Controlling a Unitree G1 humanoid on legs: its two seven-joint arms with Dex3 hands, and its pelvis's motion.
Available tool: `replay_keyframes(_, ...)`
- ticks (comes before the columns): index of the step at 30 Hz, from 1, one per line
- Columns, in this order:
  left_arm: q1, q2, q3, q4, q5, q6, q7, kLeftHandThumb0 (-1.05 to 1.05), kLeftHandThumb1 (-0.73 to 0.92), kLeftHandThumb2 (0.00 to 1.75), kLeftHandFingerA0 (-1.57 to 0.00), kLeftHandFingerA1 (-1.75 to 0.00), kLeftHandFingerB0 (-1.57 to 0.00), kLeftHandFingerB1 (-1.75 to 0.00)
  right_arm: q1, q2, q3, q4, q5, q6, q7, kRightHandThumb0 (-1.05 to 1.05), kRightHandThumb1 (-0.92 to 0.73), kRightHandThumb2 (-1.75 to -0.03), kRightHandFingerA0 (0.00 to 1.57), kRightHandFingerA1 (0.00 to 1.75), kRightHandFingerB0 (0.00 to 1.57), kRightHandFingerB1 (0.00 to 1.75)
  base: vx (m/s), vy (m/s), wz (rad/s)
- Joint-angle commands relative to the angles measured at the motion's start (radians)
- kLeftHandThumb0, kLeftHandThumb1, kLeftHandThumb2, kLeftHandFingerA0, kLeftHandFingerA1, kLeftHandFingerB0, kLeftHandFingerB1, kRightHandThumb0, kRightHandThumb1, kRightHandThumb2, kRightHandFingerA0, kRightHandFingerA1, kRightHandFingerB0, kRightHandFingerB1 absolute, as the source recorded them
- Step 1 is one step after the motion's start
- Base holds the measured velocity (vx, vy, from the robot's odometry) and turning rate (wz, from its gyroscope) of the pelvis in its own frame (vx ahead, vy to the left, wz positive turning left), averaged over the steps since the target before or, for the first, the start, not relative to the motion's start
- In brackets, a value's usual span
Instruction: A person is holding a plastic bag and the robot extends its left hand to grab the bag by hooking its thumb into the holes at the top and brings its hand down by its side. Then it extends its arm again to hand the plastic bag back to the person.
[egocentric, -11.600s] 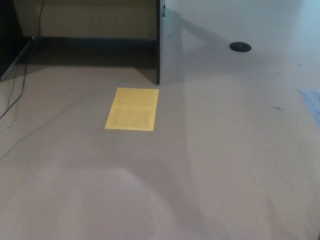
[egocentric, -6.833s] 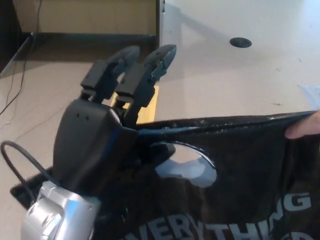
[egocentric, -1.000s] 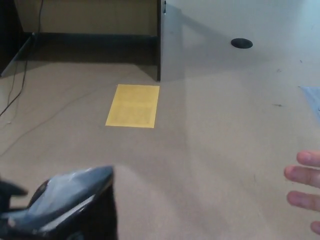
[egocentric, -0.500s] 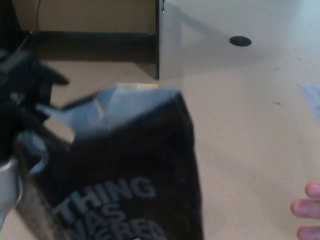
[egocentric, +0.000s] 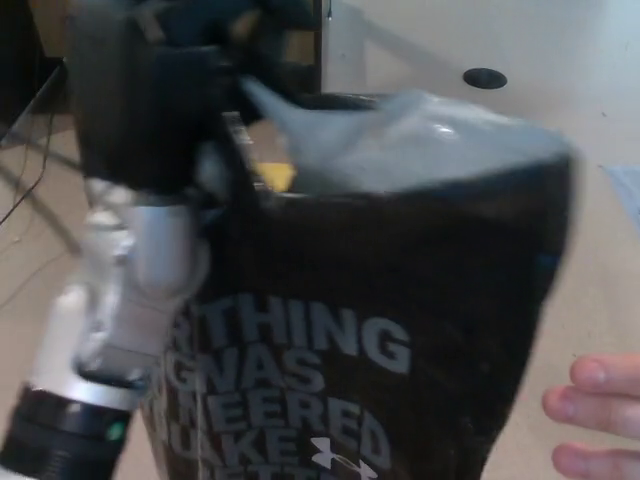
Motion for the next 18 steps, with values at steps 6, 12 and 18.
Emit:
replay_keyframes(6, -0.069, -0.143, -0.127, -0.038, 0.095, 0.12, -0.059, -0.2, 0.74, 0.62, -0.98, -1.71, -0.8, -1.29, 0.029, -0.017, 0.003, -0.005, 0.002, 0.001, -0.001, -0.31, -0.67, -0.6, 0.81, 0.58, 0.67, 0.46, 0.0, 0.0, 0.0)
replay_keyframes(12, -0.067, -0.166, -0.166, -0.051, 0.124, 0.14, -0.075, -0.19, 0.5, 0.95, -1.29, -1.38, -0.89, -1.12, 0.045, -0.023, 0.0, -0.008, 0.008, -0.009, 0.008, -0.32, -0.68, -0.61, 0.81, 0.58, 0.64, 0.45, 0.0, 0.0, 0.0)
replay_keyframes(18, -0.056, -0.174, -0.16, -0.077, 0.118, 0.153, -0.097, -0.08, 0.62, 0.82, -0.99, -1.71, -0.77, -1.37, 0.056, -0.019, 0.004, -0.011, 0.007, -0.009, 0.014, -0.33, -0.69, -0.61, 0.79, 0.57, 0.65, 0.45, 0.0, 0.0, 0.0)
